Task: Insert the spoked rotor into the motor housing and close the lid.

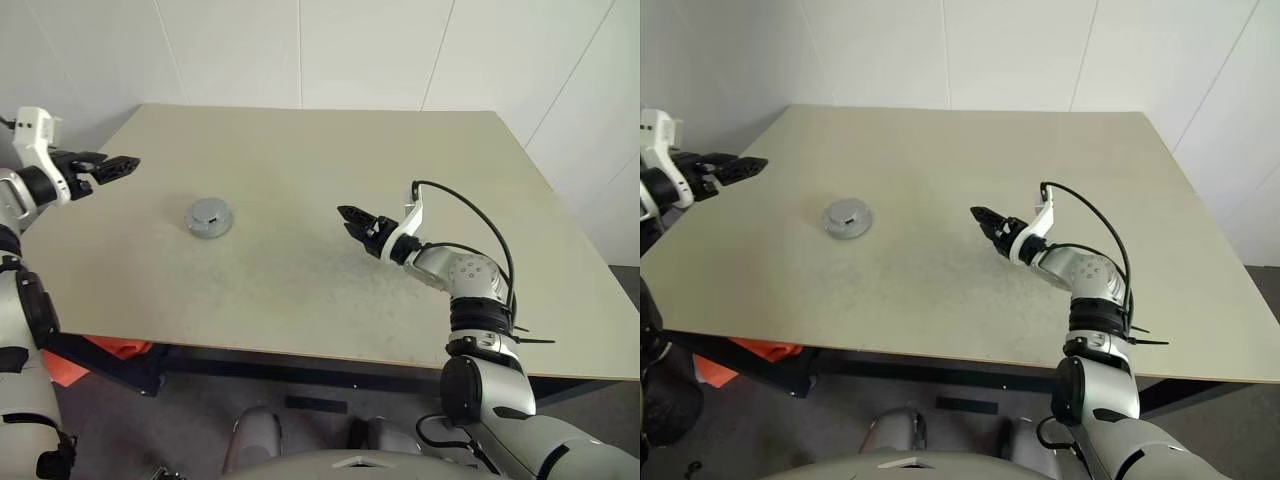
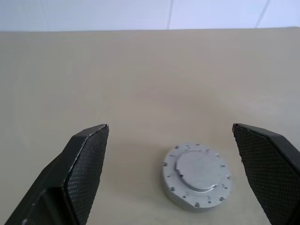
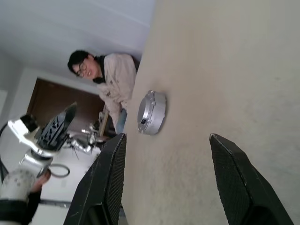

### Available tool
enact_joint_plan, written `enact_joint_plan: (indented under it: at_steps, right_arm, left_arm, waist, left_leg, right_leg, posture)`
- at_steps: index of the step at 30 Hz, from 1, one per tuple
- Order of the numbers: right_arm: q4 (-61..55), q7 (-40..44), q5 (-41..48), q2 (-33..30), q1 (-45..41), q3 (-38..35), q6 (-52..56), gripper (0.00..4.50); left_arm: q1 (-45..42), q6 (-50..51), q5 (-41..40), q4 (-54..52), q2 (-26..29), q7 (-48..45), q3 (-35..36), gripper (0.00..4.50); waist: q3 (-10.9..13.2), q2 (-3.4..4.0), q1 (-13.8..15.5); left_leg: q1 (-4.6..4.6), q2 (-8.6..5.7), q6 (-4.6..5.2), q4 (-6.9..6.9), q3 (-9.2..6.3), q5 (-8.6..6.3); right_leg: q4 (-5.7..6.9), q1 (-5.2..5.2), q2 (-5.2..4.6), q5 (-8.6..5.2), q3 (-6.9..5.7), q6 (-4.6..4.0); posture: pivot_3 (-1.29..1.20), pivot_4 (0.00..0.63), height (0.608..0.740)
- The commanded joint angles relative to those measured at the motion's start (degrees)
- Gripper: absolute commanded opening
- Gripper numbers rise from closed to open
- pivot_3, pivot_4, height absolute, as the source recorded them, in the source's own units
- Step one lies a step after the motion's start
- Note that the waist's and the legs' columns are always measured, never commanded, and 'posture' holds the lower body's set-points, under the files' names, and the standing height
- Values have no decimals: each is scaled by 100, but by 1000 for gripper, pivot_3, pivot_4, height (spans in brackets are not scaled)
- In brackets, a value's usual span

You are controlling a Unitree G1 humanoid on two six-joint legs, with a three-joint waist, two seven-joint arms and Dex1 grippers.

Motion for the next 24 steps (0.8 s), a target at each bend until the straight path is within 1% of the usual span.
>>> enact_joint_plan:
  at_steps: [1, 3, 5, 7, 9, 12, 15, 17, 19, 20, 24]
  right_arm:
    - [-986, 743, -220, -635, 69, 576, -104, 3166]
    - [-1289, 1152, -474, -1049, 196, 915, -338, 3166]
    - [-1528, 1488, -659, -1360, 337, 1141, -555, 3166]
    - [-1784, 1775, -894, -1594, 507, 1331, -896, 3166]
    - [-2017, 1993, -1221, -1789, 672, 1526, -1347, 3166]
    - [-2140, 2140, -1620, -1921, 844, 1637, -1959, 3166]
    - [-2072, 2205, -1819, -1958, 913, 1612, -2257, 3166]
    - [-2091, 2257, -1859, -1978, 955, 1605, -2289, 3166]
    - [-2050, 2256, -1502, -1885, 889, 1431, -1874, 3166]
    - [-2021, 2256, -1342, -1831, 839, 1353, -1713, 3166]
    - [-2163, 2364, -1155, -1827, 797, 1371, -1459, 3166]
  left_arm:
    - [100, 221, -56, -844, -514, -707, -379, 4474]
    - [196, 404, -117, -1164, -812, -891, -507, 4474]
    - [306, 350, -26, -1356, -1058, -952, -692, 4474]
    - [346, 361, 6, -1467, -1277, -1008, -829, 4474]
    - [360, 368, 14, -1605, -1453, -1117, -971, 4474]
    - [331, 332, -1, -1824, -1727, -1240, -1158, 4474]
    - [362, 354, -75, -2153, -1976, -1312, -1285, 4474]
    - [401, 308, -107, -2350, -2166, -1207, -1305, 4474]
    - [226, 224, -98, -2077, -2402, -725, -1167, 4474]
    - [178, 234, -130, -2054, -2485, -675, -1139, 4474]
    - [248, 479, -270, -2448, -2635, -919, -1262, 4474]
  waist:
    - [4, -10, 34]
    - [6, -20, 34]
    - [9, -24, 13]
    - [9, -24, -3]
    - [10, -24, -14]
    - [10, -25, 2]
    - [10, -25, 26]
    - [10, -26, 32]
    - [10, -25, 32]
    - [10, -25, 35]
    - [10, -25, 24]
  left_leg:
    - [-1, 0, 0, 3, 0, 0]
    - [-2, 1, 0, 4, 0, 0]
    - [-7, 2, 1, 4, -1, -1]
    - [-19, 2, 3, 3, -1, -2]
    - [-26, 2, 4, 3, 0, -2]
    - [-24, 2, 5, 5, -1, -1]
    - [-21, 0, 6, 16, -2, -2]
    - [-20, -1, 7, 19, -4, -2]
    - [-22, -1, 8, 19, -6, -2]
    - [-26, -2, 9, 19, -6, -2]
    - [-34, -2, 15, 20, -8, -1]
  right_leg:
    - [1, 0, 0, 0, 0, 0]
    - [2, 1, 1, 1, 0, 0]
    - [1, 0, 2, 1, -1, -1]
    - [1, -1, 3, -1, -1, 2]
    - [1, -3, 5, -17, -1, 29]
    - [1, -3, 6, -19, -3, 34]
    - [1, -1, 4, -19, -3, 34]
    - [2, -1, 3, -18, -3, 33]
    - [5, 0, 4, -10, -3, 19]
    - [5, 1, 4, -3, -3, 7]
    - [4, 2, 5, -4, -6, 9]
  posture:
    - [0, 0, 740]
    - [0, 0, 740]
    - [0, 0, 740]
    - [0, 0, 740]
    - [0, 0, 740]
    - [0, 0, 740]
    - [0, 0, 740]
    - [0, 0, 740]
    - [0, 0, 740]
    - [0, 0, 740]
    - [0, 0, 740]
